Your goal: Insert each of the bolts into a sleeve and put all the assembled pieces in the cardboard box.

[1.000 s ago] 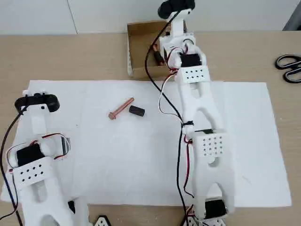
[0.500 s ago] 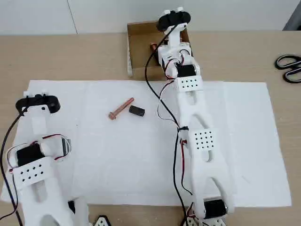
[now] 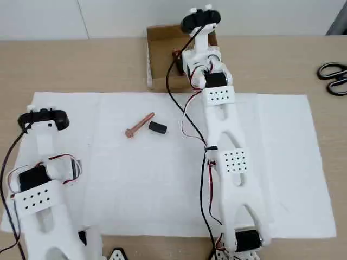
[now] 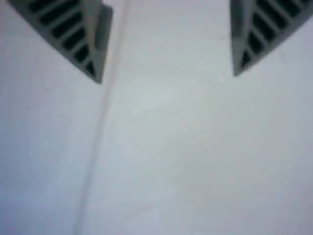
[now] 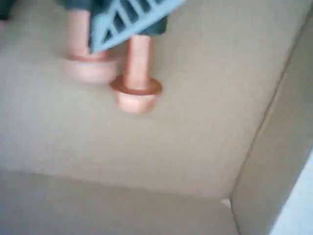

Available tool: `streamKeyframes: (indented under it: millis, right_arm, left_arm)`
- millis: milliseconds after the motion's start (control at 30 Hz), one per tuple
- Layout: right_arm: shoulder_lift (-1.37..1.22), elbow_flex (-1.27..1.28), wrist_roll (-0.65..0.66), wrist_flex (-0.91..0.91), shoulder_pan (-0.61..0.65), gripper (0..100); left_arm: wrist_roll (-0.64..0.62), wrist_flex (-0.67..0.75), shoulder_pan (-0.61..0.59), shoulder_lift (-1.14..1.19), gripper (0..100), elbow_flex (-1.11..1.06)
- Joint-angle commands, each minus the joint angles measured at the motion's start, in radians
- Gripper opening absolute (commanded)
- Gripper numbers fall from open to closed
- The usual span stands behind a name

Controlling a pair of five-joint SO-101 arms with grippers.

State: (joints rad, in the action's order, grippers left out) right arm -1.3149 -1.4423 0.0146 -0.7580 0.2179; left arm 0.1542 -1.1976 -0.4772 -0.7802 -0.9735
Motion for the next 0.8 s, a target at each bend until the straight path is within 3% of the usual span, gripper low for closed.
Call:
streamKeyframes:
  millis: [0,300,767]
  right_arm:
    - [0.025,-0.075,0.008,-0.005,0.008,14.8]
    - [0.05,-0.238,0.058,-0.229,0.041,14.8]
    - [0.335,-0.239,0.058,-0.874,0.191,14.7]
  left_arm:
    - [0.003,-0.014,0.0,-0.025,16,0.004]
    - [0.003,-0.014,0.002,-0.025,16,0.004]
    - [-0.068,-0.009,0.002,-0.023,16,0.004]
